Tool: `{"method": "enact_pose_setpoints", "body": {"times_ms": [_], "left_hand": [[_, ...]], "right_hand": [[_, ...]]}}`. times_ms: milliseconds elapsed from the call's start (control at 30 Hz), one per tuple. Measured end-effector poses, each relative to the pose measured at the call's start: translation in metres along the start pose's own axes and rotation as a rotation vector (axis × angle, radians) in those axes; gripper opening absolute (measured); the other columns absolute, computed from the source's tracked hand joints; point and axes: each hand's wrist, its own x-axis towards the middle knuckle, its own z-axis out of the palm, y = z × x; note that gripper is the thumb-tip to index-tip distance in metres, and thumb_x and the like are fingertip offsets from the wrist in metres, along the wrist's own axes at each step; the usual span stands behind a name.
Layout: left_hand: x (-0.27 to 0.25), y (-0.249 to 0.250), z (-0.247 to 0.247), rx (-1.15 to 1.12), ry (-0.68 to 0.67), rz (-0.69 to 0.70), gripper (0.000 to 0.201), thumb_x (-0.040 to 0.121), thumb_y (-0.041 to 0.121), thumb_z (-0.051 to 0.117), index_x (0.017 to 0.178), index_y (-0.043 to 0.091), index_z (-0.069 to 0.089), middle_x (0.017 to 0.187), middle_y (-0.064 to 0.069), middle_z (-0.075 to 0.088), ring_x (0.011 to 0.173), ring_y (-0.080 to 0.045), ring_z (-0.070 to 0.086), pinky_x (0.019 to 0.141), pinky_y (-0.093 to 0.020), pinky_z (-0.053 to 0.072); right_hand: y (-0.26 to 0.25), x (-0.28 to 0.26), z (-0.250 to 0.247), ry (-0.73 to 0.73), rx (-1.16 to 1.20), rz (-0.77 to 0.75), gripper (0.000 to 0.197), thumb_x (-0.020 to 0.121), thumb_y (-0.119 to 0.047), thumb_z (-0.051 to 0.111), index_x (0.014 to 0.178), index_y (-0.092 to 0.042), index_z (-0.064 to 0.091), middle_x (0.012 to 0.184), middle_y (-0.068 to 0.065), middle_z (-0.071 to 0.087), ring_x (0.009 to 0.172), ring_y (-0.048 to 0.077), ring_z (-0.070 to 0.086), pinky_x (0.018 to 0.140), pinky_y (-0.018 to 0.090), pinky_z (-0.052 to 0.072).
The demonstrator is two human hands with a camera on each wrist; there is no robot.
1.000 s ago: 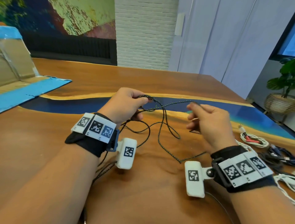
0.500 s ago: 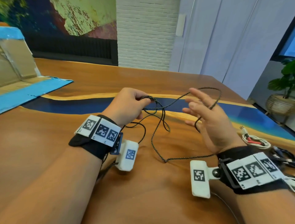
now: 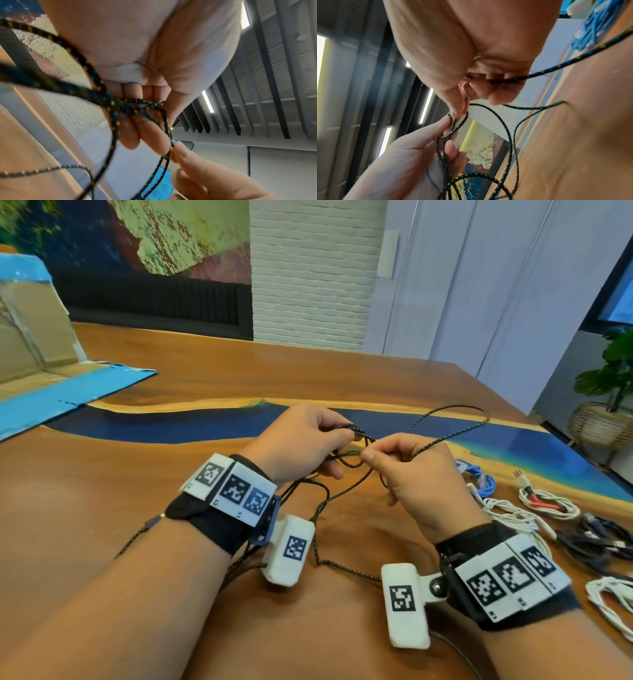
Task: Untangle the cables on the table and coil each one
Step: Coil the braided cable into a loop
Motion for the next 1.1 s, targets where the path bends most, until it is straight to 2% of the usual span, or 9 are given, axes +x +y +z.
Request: {"method": "enact_pose_setpoints", "body": {"times_ms": [133, 233, 400, 600, 733, 867, 900, 1000, 1100], "left_hand": [[0.003, -0.010, -0.028, 0.178, 0.100, -0.057, 0.022, 0.105, 0.024, 0.055, 0.098, 0.019, 0.075, 0.069, -0.006, 0.062, 0.059, -0.018, 0.067, 0.059, -0.037, 0.055], [0.005, -0.019, -0.046, 0.158, 0.212, -0.088, 0.018, 0.105, 0.025, 0.056, 0.095, 0.029, 0.071, 0.074, -0.015, 0.065, 0.056, -0.019, 0.062, 0.078, -0.054, 0.060], [0.011, -0.024, -0.040, 0.130, 0.237, -0.079, 0.016, 0.103, 0.028, 0.058, 0.095, 0.034, 0.070, 0.075, -0.016, 0.069, 0.055, -0.014, 0.061, 0.081, -0.057, 0.060], [0.013, -0.024, -0.045, 0.135, 0.382, -0.117, 0.020, 0.105, 0.026, 0.054, 0.098, 0.030, 0.072, 0.064, -0.005, 0.052, 0.058, -0.020, 0.047, 0.059, -0.037, 0.045], [0.013, -0.028, -0.062, -0.052, 0.601, -0.157, 0.020, 0.102, 0.024, 0.054, 0.099, 0.017, 0.073, 0.059, 0.004, 0.050, 0.058, -0.019, 0.040, 0.054, -0.032, 0.036], [0.012, -0.020, -0.058, -0.270, 0.579, -0.042, 0.036, 0.103, 0.026, 0.053, 0.074, 0.026, 0.073, 0.077, -0.007, 0.049, 0.054, -0.017, 0.034, 0.051, -0.032, 0.028], [0.011, -0.019, -0.056, -0.273, 0.556, -0.013, 0.036, 0.104, 0.027, 0.053, 0.075, 0.026, 0.074, 0.080, -0.009, 0.048, 0.055, -0.018, 0.034, 0.052, -0.033, 0.026], [0.011, -0.016, -0.053, -0.255, 0.526, 0.038, 0.026, 0.106, 0.024, 0.051, 0.092, 0.017, 0.072, 0.077, -0.007, 0.057, 0.057, -0.016, 0.043, 0.050, -0.030, 0.033], [0.011, -0.013, -0.052, -0.305, 0.496, 0.082, 0.025, 0.107, 0.022, 0.050, 0.102, 0.017, 0.074, 0.077, 0.004, 0.065, 0.059, -0.011, 0.051, 0.051, -0.025, 0.039]], "right_hand": [[0.004, 0.012, -0.025, 0.370, 0.295, 0.179, 0.010, 0.100, -0.024, 0.065, 0.092, -0.018, 0.067, 0.062, 0.004, 0.051, 0.046, 0.015, 0.046, 0.045, 0.029, 0.046], [0.011, 0.018, -0.042, 0.580, 0.526, 0.286, 0.010, 0.103, -0.024, 0.060, 0.093, -0.023, 0.062, 0.049, -0.009, 0.050, 0.045, 0.011, 0.045, 0.048, 0.030, 0.045], [0.011, 0.017, -0.033, 0.473, 0.579, 0.253, 0.012, 0.104, -0.025, 0.057, 0.095, -0.018, 0.061, 0.083, 0.003, 0.058, 0.065, 0.017, 0.063, 0.053, 0.032, 0.053], [0.000, 0.018, -0.040, 0.537, 1.007, 0.161, 0.024, 0.106, -0.025, 0.047, 0.083, -0.019, 0.049, 0.083, 0.009, 0.067, 0.086, 0.025, 0.070, 0.076, 0.044, 0.061], [-0.006, 0.014, -0.046, 0.379, 1.141, 0.169, 0.022, 0.093, -0.008, 0.041, 0.074, -0.012, 0.051, 0.079, 0.010, 0.068, 0.085, 0.032, 0.071, 0.083, 0.042, 0.056], [-0.014, 0.007, -0.028, 0.094, 0.833, 0.160, 0.023, 0.092, -0.001, 0.042, 0.079, -0.013, 0.056, 0.082, 0.011, 0.068, 0.057, 0.029, 0.062, 0.079, 0.046, 0.054], [-0.015, 0.005, -0.023, -0.026, 0.662, 0.149, 0.012, 0.091, -0.003, 0.050, 0.092, -0.013, 0.056, 0.087, 0.011, 0.071, 0.061, 0.029, 0.065, 0.081, 0.047, 0.052], [-0.003, 0.003, -0.013, -0.306, 0.135, 0.218, 0.052, 0.088, -0.023, 0.075, 0.132, -0.033, 0.051, 0.113, 0.003, 0.075, 0.105, 0.025, 0.070, 0.094, 0.044, 0.047], [0.008, 0.007, -0.011, -0.191, 0.001, 0.272, 0.070, 0.084, -0.046, 0.077, 0.143, -0.049, 0.040, 0.143, -0.002, 0.056, 0.128, 0.020, 0.055, 0.101, 0.043, 0.046]]}}
